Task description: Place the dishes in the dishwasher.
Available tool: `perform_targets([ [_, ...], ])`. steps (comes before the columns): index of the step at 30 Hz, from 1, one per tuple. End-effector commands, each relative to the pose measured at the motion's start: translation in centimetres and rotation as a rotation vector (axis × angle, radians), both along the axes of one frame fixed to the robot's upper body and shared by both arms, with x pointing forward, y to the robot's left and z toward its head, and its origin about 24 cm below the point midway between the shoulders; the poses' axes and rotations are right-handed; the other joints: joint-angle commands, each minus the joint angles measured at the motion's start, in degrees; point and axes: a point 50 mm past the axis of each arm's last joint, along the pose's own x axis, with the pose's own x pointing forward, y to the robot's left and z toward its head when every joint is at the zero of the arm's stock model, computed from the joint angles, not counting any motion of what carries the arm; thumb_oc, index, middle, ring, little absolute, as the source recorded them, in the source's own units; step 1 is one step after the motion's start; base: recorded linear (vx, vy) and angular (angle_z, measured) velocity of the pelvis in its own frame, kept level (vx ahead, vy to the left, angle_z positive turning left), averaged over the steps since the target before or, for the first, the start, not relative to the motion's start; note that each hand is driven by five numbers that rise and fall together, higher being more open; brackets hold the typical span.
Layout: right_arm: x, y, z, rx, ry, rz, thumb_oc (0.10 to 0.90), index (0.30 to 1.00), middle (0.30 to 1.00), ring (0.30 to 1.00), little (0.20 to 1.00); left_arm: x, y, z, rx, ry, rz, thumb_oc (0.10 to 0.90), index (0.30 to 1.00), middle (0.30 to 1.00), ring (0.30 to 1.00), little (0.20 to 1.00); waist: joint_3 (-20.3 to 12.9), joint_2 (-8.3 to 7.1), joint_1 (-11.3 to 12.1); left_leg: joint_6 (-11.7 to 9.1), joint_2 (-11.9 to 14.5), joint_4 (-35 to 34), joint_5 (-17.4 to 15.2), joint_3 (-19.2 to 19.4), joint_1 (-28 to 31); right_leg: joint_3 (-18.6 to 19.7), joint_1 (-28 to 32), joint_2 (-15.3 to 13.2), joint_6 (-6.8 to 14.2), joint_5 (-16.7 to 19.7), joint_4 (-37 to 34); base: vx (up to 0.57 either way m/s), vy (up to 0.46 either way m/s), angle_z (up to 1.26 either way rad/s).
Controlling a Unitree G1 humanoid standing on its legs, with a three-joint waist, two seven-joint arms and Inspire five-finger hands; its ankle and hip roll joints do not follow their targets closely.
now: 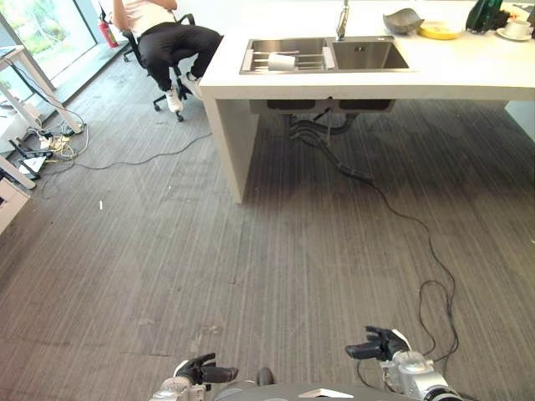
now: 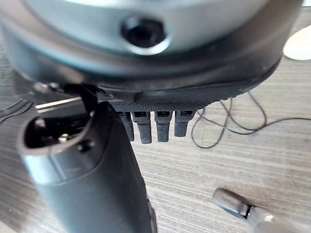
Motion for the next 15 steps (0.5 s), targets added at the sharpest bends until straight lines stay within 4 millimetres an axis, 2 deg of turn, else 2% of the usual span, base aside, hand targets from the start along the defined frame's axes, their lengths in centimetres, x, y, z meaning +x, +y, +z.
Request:
perform_targets([
  [1,3.1,-2.8,2.5,-0.14,-0.119,0.087,0.8,0.9,0.9,0.9,0.9,3.3,0.8,1.2,0.067,-0.103,-0.096,0.8,0.9,0.9,0.9,0.9,-0.5,-0.51,1.1,-6.6,4.7,-1.9,-2.0,2.2,1.2,0.6,-2.2,-5.9,7.1,4.1,-5.0,0.0,0.0,0.0],
  [2,3.7,-2.9,3.1,-0.158,-0.142,0.123,0.8,0.9,0.9,0.9,0.9,3.5,0.9,1.3,0.083,-0.109,-0.124,0.8,0.9,0.9,0.9,0.9,-0.5,-0.43,1.1,-6.6,4.7,-1.9,-2.0,2.3,1.2,0.6,-2.2,-5.9,7.1,4.1,-5.0,0.0,0.0,0.0],
  [4,3.8,-3.2,3.2,-0.17,-0.142,0.127,0.8,0.9,0.9,0.9,0.9,3.6,0.9,1.4,0.088,-0.114,-0.138,0.8,0.9,0.9,0.9,0.9,-0.5,-0.43,1.1,-6.5,4.7,-1.9,-2.0,2.3,1.2,0.7,-2.2,-5.9,7.2,4.1,-5.0,0.0,0.0,0.0],
  [8,3.0,-3.4,2.7,-0.173,-0.111,0.097,0.8,0.9,0.9,0.9,0.9,3.6,1.0,1.3,0.112,-0.108,-0.143,0.8,0.9,0.9,0.9,0.9,-0.4,-0.46,1.1,-6.5,4.6,-1.9,-2.1,2.2,1.0,0.9,-2.5,-5.9,7.1,4.2,-5.0,0.01,-0.002,-0.02],
  [15,-0.7,-3.7,0.4,-0.142,0.04,-0.016,0.8,0.9,0.9,0.9,0.9,3.2,0.8,1.1,0.152,-0.078,-0.203,0.8,0.9,0.9,0.9,0.9,-0.6,-0.65,0.9,-6.2,4.3,-1.9,-2.4,1.7,1.1,1.2,-2.4,-5.9,7.0,4.0,-5.0,0.02,-0.003,0.0],
])
